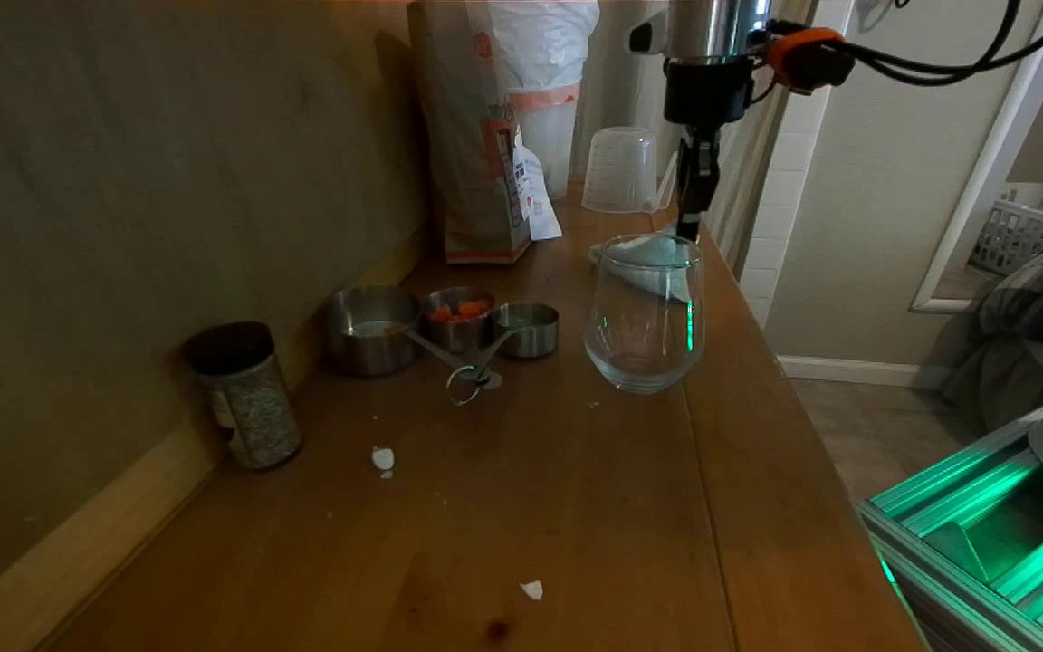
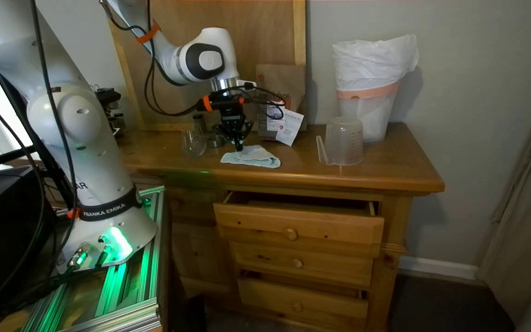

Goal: Unfold the towel then lay it out on the counter.

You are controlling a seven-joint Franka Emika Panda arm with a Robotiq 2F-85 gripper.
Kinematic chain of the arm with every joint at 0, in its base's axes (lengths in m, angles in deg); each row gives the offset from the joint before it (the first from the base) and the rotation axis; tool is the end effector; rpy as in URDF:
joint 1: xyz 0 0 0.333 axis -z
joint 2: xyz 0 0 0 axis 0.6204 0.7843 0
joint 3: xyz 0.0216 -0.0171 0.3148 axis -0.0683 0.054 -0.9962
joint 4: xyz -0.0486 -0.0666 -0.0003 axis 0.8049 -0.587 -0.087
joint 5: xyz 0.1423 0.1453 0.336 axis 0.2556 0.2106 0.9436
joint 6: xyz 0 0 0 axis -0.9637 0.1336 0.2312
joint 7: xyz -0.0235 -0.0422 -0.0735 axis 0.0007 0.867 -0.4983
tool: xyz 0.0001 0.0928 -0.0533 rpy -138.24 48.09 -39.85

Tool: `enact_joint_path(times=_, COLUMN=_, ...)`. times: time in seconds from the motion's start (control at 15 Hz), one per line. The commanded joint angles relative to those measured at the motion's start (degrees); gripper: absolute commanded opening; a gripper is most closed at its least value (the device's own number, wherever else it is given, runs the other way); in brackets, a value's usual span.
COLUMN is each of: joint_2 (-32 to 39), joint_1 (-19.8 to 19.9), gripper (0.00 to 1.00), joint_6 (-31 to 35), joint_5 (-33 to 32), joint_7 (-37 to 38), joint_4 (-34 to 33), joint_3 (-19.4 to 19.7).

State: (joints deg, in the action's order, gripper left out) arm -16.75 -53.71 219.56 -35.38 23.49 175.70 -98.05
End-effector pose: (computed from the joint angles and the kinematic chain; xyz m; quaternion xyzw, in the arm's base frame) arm 0.3558 0.1690 0.2852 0.8917 0.4499 0.0093 0.0491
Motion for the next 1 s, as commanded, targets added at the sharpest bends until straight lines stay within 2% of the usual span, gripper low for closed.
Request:
enact_joint_path(times=0.0, joint_2=-0.7, joint_1=2.9, gripper=0.04, joint_6=1.3, joint_5=-5.8, joint_7=6.8, joint_4=-2.6, joint_3=-0.7)
enact_joint_path(times=0.47, joint_2=3.1, joint_1=9.5, gripper=0.04, joint_6=0.6, joint_5=-21.1, joint_7=27.8, joint_4=-10.7, joint_3=-3.3)
enact_joint_path(times=0.73, joint_2=6.6, joint_1=9.7, gripper=0.04, joint_6=0.4, joint_5=-26.0, joint_7=37.9, joint_4=-13.7, joint_3=-4.5)
enact_joint_path(times=0.93, joint_2=9.6, joint_1=9.6, gripper=0.04, joint_6=0.5, joint_5=-32.9, joint_7=47.6, joint_4=-16.0, joint_3=-4.4)
